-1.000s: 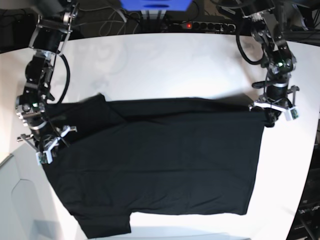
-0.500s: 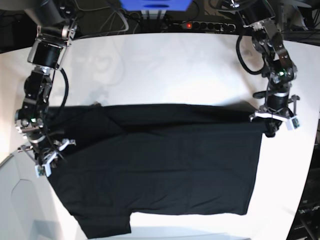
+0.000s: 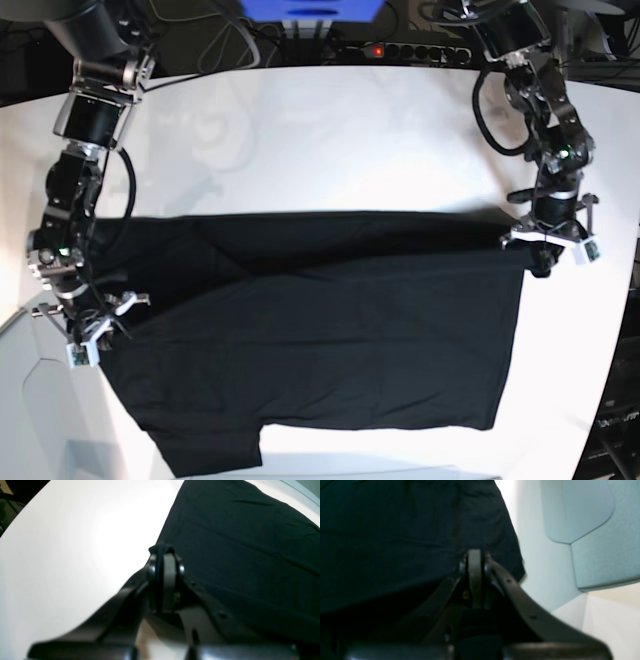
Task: Fold the T-shirt properly
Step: 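Adjust both grippers' hold on the shirt's collar edge corners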
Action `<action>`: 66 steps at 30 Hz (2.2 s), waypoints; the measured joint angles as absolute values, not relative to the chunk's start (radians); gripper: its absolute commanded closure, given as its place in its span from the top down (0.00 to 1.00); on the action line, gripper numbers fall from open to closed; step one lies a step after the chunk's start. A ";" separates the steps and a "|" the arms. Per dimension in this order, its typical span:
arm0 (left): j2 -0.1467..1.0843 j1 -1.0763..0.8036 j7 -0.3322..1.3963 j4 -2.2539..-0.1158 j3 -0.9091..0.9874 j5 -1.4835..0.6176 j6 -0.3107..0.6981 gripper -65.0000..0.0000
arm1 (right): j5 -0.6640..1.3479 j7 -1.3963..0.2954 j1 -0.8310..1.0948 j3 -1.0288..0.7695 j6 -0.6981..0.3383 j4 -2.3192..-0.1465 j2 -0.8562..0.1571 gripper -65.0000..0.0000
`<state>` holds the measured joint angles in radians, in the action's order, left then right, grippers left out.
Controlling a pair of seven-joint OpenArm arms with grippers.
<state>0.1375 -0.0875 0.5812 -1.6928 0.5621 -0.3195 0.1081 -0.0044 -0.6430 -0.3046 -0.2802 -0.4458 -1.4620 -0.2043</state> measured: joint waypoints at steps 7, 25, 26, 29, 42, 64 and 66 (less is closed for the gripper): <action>0.138 -0.075 0.580 -1.693 0.562 -0.319 0.109 0.10 | -0.004 -0.643 -0.305 -0.280 -0.446 -1.462 -0.205 0.00; 0.119 -0.114 0.572 -1.671 0.569 -0.319 0.107 0.67 | -0.011 -0.645 -0.235 -0.289 -0.446 -1.491 -0.205 0.54; 0.118 -0.124 0.573 -1.643 0.569 -0.319 0.107 0.67 | -0.012 -0.644 -0.219 -0.290 -0.446 -1.504 -0.205 0.54; 0.121 -0.124 0.549 -1.554 0.573 -0.319 0.104 0.67 | -0.011 -0.643 -0.185 -0.289 -0.446 -1.546 -0.204 0.54; 0.131 -0.112 0.435 -1.374 0.572 -0.316 0.106 0.67 | -0.002 -0.631 -0.109 -0.426 -0.446 -1.556 -0.229 0.55; 0.135 -0.036 0.419 -1.277 0.567 -0.326 0.110 0.00 | 0.007 -0.511 -0.096 -0.473 -0.447 -1.203 -0.310 0.55; 0.135 -0.036 0.419 -1.277 0.567 -0.326 0.110 0.00 | 0.007 -0.503 -0.090 -0.472 -0.446 -1.200 -0.313 0.54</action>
